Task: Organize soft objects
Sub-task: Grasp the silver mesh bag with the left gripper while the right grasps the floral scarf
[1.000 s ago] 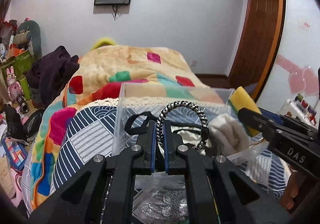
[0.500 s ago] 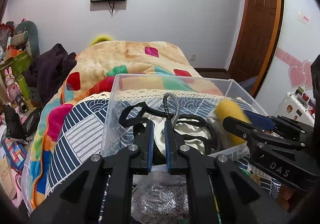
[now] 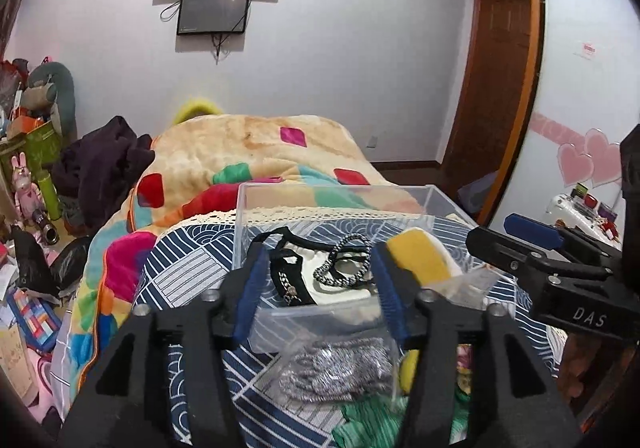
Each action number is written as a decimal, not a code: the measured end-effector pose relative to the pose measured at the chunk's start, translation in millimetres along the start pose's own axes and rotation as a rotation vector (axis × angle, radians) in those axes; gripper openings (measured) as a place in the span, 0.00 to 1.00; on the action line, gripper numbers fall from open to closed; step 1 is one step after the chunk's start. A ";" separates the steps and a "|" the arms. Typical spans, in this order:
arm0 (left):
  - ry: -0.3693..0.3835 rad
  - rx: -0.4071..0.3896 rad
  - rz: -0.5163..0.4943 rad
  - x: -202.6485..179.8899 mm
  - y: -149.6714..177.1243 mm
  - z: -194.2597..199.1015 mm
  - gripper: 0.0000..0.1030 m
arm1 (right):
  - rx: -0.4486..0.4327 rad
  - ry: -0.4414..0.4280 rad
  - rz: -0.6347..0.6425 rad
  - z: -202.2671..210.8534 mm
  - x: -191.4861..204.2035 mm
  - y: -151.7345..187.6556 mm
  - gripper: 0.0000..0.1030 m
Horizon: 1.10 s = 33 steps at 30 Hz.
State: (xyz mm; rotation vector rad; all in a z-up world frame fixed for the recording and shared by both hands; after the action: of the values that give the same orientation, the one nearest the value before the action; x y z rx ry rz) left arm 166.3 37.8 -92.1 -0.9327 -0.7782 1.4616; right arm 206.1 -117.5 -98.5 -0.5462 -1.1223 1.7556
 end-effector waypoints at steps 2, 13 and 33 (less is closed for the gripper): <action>0.003 0.004 -0.009 -0.9 5.6 4.6 0.60 | 0.001 -0.003 -0.005 1.4 -2.6 3.8 0.73; 0.015 0.138 -0.007 -3.3 54.7 -9.0 0.64 | 0.096 -0.020 -0.015 4.7 -4.1 50.5 0.73; 0.050 0.259 0.044 1.2 88.5 -33.3 0.72 | 0.255 -0.038 -0.044 -12.8 -16.0 99.0 0.42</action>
State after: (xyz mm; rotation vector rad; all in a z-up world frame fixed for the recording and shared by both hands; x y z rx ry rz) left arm 154.9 28.4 -185.6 -0.7894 -0.5195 1.5293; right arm 175.8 -138.8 -192.6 -0.3314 -0.9110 1.8430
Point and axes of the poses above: each gripper's, at about its wrist camera, not at the fingertips, and z roughly against the way its jaws point, x to its left, y to its underside, the point moved 6 cm from there along -z, roughly the way its jaws point
